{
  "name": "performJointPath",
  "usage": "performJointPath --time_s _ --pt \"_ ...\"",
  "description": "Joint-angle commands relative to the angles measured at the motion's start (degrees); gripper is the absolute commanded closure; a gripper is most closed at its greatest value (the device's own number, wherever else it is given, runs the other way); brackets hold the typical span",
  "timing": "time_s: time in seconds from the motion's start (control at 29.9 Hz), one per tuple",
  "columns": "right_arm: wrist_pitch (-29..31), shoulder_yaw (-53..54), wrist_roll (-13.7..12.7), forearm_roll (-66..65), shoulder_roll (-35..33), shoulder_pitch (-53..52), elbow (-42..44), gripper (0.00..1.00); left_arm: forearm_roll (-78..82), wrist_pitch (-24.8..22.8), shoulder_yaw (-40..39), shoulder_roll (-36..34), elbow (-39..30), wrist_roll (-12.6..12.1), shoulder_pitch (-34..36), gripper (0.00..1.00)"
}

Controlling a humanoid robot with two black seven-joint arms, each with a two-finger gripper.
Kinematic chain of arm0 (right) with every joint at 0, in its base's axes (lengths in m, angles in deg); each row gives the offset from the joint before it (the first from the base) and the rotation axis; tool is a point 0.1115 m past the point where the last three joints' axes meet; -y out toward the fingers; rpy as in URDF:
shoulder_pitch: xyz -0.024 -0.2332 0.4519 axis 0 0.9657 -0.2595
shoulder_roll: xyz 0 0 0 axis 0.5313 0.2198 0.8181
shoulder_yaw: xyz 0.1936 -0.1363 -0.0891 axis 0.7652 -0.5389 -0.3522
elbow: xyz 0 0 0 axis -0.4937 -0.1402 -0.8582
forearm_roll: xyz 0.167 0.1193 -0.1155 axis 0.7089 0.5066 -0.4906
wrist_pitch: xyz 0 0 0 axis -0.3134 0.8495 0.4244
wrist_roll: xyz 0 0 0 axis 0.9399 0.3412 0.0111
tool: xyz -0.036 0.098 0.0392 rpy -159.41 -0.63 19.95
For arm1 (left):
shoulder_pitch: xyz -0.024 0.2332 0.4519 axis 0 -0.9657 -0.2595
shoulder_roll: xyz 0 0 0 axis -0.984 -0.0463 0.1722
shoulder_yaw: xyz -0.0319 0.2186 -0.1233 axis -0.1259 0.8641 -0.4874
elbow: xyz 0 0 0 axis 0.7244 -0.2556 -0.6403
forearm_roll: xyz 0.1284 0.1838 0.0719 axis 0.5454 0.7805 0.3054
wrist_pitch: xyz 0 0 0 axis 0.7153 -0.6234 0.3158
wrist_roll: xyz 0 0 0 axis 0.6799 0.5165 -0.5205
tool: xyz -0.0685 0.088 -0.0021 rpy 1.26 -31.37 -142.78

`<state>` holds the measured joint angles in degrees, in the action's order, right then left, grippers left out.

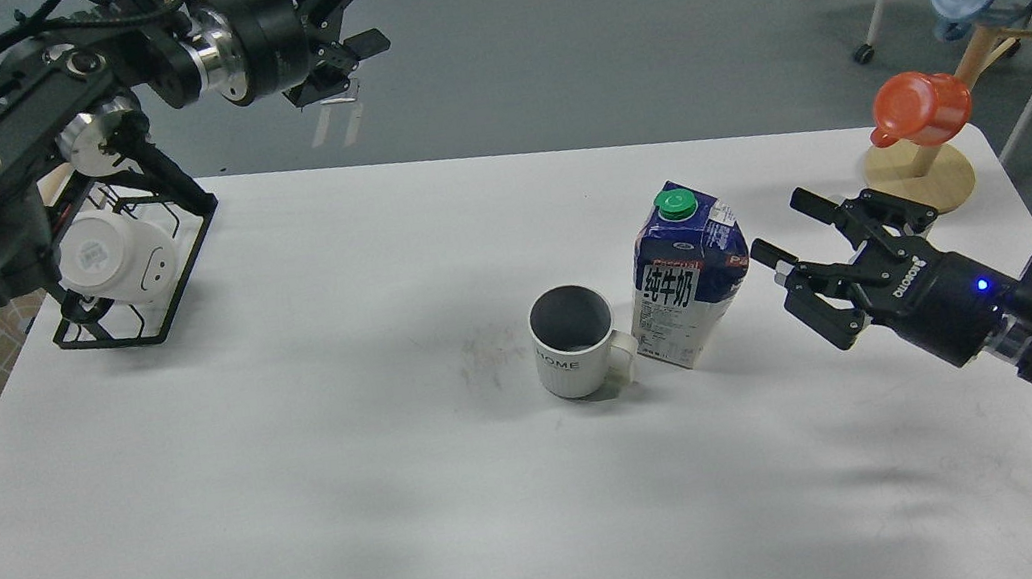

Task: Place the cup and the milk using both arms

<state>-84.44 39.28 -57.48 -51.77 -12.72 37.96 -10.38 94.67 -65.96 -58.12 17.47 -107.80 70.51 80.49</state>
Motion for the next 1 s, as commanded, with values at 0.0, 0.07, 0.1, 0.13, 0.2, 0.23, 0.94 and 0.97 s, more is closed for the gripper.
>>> performJointPath --time_s 0.0,0.07,0.1,0.13,0.2,0.23,0.94,0.97 --pt "4.03 0.35 0.00 7.16 -6.77 -0.01 -7.15 0.30 -0.36 0.01 -0.08 -0.69 -0.27 -0.07 0.09 0.03" --pt "8.68 2.10 0.00 17.24 -11.42 -1.32 -9.71 0.29 -0.80 0.01 -0.52 -0.87 -0.36 0.01 0.09 0.02" --pt "9.83 2.80 0.00 20.25 -12.40 -2.28 -9.71 0.28 -0.80 0.01 -0.96 -0.78 -0.36 0.01 0.09 0.03" --pt "11.06 3.33 0.00 23.15 -13.02 -3.42 -9.63 0.27 -0.88 0.01 -1.48 -0.78 -0.36 0.01 0.09 0.02" --pt "16.76 3.69 0.00 31.94 -14.25 -8.60 -8.92 0.23 -0.89 0.01 -3.33 -0.78 -0.36 0.01 0.00 0.02" --pt "21.66 3.95 0.00 37.71 -14.34 -12.80 -8.23 0.19 -0.97 0.01 -4.55 -0.61 -0.36 0.01 -0.26 0.02" --pt "36.81 4.13 -4.44 82.84 17.91 -48.43 41.43 0.00 -14.42 2.52 -22.66 12.40 16.95 0.37 -0.97 0.03" --pt "40.22 4.04 -4.62 87.21 18.78 -49.13 43.79 0.00 -14.51 2.60 -23.63 13.10 17.13 0.28 -1.23 0.03"
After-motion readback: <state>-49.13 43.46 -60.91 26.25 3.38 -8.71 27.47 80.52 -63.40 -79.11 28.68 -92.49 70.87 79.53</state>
